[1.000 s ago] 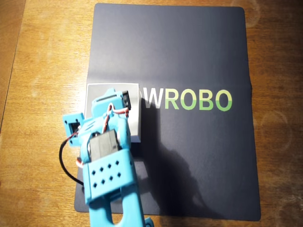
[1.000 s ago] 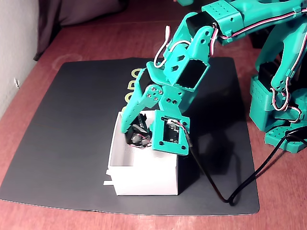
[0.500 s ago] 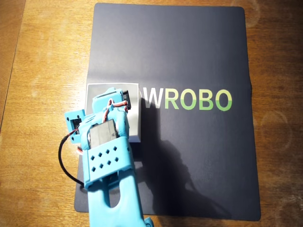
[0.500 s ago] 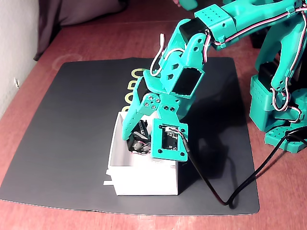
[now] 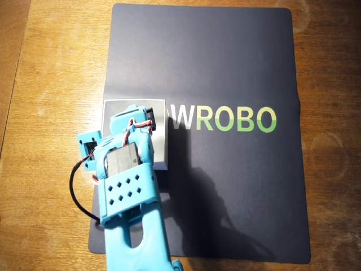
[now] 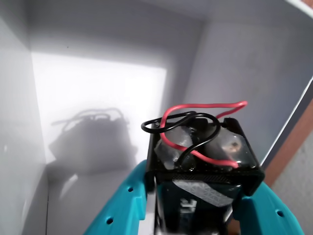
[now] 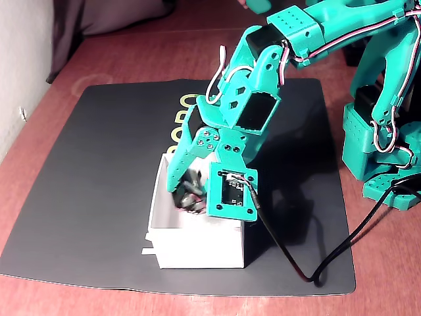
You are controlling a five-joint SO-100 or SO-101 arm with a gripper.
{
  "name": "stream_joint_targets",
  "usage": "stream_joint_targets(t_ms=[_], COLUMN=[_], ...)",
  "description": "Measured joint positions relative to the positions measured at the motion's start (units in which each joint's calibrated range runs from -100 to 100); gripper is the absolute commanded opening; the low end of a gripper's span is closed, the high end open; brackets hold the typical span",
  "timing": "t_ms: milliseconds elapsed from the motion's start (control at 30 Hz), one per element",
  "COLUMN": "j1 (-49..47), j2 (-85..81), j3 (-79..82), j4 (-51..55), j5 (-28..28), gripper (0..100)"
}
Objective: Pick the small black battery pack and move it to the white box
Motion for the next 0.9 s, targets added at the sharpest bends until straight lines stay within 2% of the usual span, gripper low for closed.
stream_joint_targets(t_ms=[533, 900], j1=[1.24, 11.0], j2=[-0.42, -23.64], j3=[-1.36, -1.55], j4=[0.0, 2.35], j5=[0.05, 0.05], gripper=[18, 18])
